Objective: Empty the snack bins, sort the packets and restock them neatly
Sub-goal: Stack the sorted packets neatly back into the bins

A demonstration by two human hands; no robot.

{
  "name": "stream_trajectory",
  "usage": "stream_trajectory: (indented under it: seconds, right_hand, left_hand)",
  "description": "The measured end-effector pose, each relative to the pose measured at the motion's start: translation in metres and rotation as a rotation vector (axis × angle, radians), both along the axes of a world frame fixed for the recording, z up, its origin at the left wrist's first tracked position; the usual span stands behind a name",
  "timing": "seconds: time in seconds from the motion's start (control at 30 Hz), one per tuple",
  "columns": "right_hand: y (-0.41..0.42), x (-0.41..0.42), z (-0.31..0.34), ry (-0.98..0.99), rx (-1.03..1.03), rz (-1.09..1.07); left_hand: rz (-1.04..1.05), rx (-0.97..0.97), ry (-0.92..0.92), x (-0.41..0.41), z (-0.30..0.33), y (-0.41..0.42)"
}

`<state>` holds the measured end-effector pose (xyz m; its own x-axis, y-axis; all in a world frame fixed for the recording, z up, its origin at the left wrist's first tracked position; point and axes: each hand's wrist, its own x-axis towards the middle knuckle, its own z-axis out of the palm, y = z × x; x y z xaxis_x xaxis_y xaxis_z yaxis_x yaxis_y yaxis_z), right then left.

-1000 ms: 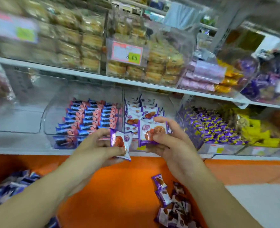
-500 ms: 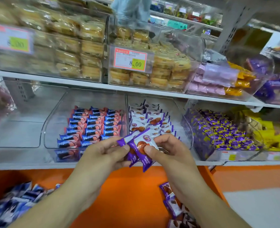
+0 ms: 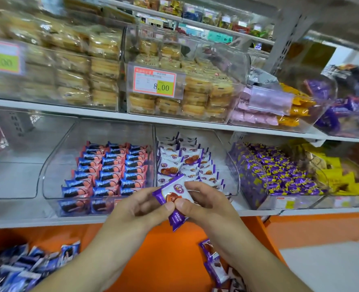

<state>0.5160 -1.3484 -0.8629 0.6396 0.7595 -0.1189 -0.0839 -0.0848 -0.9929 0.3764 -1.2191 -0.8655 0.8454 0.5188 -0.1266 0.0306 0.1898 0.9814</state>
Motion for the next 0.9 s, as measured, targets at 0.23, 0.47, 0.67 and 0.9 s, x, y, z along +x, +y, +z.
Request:
stream_trajectory:
  seconds: [0.23, 0.47, 0.67, 0.9]
  right_hand:
    - [0.003, 0.05, 0.013, -0.274, -0.1, -0.055]
    - [0.041, 0.153, 0.008, -0.854, -0.549, -0.063]
    - [0.078, 0.183, -0.018, -0.98, -0.577, 0.091]
    - [0.08, 0.186, -0.039, -0.96, -0.484, -0.062]
  left_hand:
    - [-0.046, 0.514, 0.139, 0.025, -0.003, 0.036]
    - [-0.067, 1.144, 0.331, 0.044, -0.036, 0.066]
    - [-0.034, 1.18, 0.309, 0.046, -0.043, 0.072]
    - [-0.04, 1.193, 0.307, 0.045, -0.047, 0.072]
